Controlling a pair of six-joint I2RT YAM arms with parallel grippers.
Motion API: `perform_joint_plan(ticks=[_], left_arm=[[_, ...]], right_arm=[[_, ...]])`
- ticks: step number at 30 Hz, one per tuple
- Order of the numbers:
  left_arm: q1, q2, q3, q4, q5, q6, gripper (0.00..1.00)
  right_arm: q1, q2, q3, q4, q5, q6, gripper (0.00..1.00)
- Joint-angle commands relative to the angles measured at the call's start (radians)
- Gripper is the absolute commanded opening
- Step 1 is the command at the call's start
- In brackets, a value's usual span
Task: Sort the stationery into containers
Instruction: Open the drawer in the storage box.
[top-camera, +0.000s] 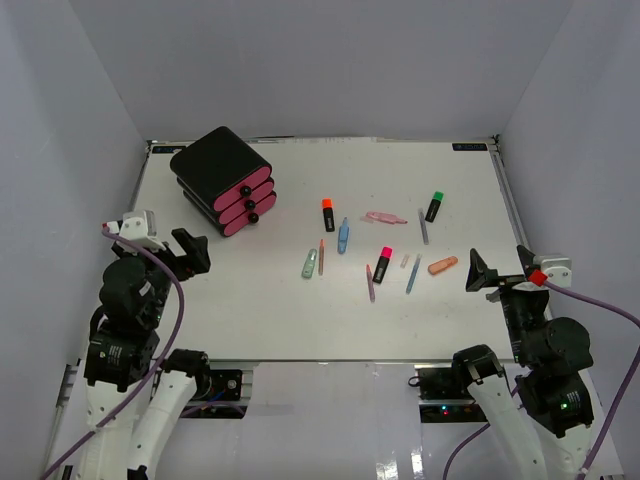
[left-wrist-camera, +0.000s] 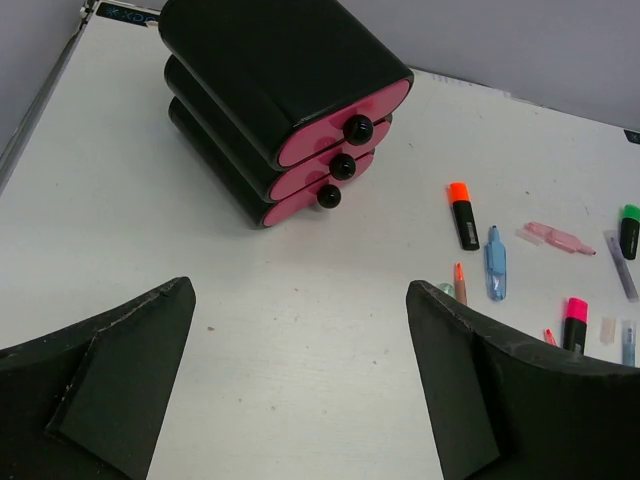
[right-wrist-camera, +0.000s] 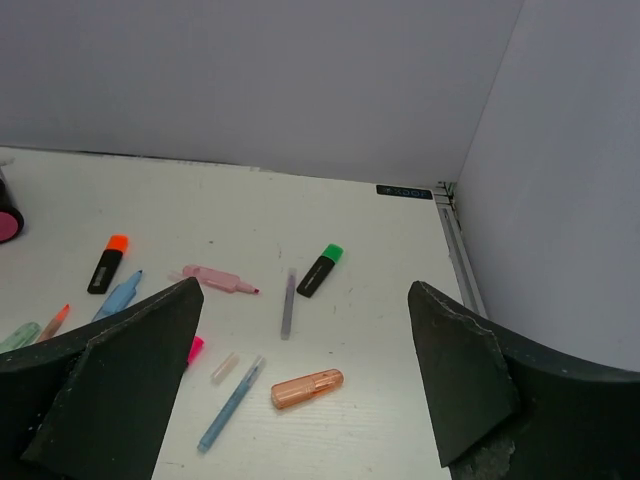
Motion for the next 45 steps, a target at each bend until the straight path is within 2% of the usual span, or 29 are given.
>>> perform_joint_plan(ticks=[1, 5, 9, 14, 16, 19, 22, 26, 33, 38, 45], left_arm=[[-0.005, 0.017, -0.003, 0.007, 0.014, -0.008, 0.98], [-0.003, 0.048, -0.008, 0.007, -0.009, -0.037, 0.98], [-0.003, 0.17, 0.026, -0.01, -0.02, -0.089, 0.98], [-0.003, 0.349, 0.109, -0.036, 0.02, -0.204, 0.98], [-0.005, 0.439, 0.15, -0.047, 0.005, -0.268, 0.98], [-0.005, 0.552, 0.202, -0.05, -0.03, -0.319, 0.98], [-0.011, 0.64, 0.25, -0.053, -0.05, -0.376, 0.98], [-0.052, 0.79, 0.343, -0.056, -0.127, -0.497, 0.98], [-0.236, 1.054, 0.524, -0.145, -0.365, -0.632, 0.98], [-0.268, 1.166, 0.599, -0.199, -0.478, -0.709, 0.95], [-0.268, 1.265, 0.672, -0.193, -0.583, -0.715, 0.87]], right_arm=[[0.004, -0.014, -0.008, 0.011, -0.011, -0.002, 0.9], [0.006, -0.022, -0.017, 0.014, -0.035, 0.039, 0.9], [0.006, 0.015, -0.018, 0.004, -0.064, 0.097, 0.9], [0.004, 0.091, -0.037, 0.028, -0.235, 0.134, 0.9], [0.004, 0.113, -0.057, 0.034, -0.233, 0.154, 0.9], [0.004, 0.153, -0.089, 0.021, -0.149, 0.234, 0.9], [0.004, 0.171, -0.107, 0.019, -0.155, 0.252, 0.9], [0.004, 0.144, -0.144, 0.027, -0.195, 0.254, 0.9], [0.004, 0.087, -0.164, 0.036, -0.175, 0.258, 0.9], [0.004, 0.073, -0.17, 0.042, -0.195, 0.257, 0.9], [0.004, 0.032, -0.181, 0.05, -0.201, 0.251, 0.9]])
